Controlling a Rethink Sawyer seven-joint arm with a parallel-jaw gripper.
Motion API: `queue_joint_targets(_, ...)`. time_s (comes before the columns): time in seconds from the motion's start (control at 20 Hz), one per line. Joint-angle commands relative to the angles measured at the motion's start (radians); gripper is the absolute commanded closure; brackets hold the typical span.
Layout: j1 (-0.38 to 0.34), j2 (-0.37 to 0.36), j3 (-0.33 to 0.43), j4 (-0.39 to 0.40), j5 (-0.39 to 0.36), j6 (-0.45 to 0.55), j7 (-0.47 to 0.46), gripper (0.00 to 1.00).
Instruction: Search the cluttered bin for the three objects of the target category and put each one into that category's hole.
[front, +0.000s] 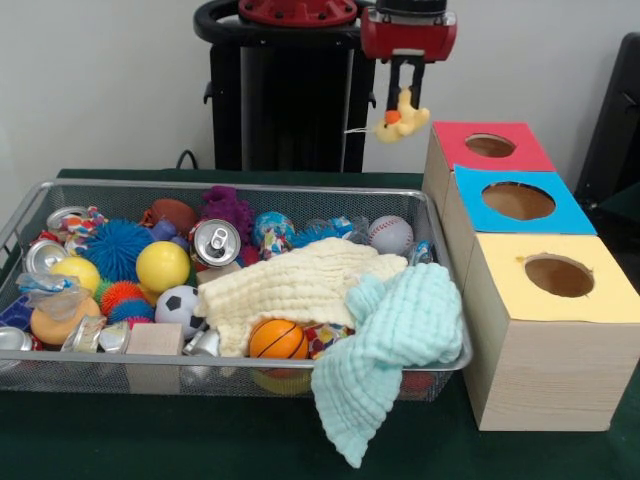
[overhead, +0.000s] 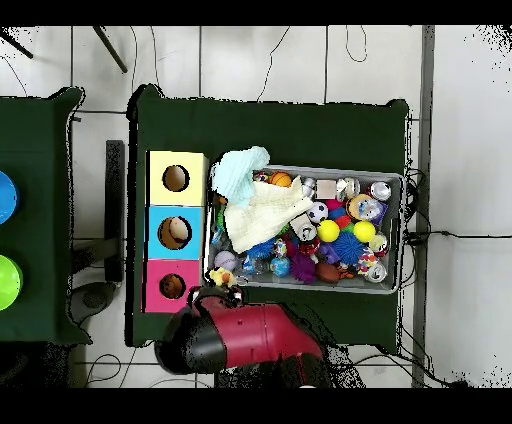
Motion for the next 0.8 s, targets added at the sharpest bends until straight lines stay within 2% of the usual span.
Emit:
queue_joint_targets(0.05,0.12,-0.023,-0.095,0.004,0.129,0.02,0.319,1.0)
queue_joint_targets(0.5,0.273,0.033,-0.176,-0.036,0.225,-0.003,0.349,1.0)
queue_joint_targets(0.8,0.315,0.11,-0.186,-0.038,0.267,-0.093,0.356,1.0)
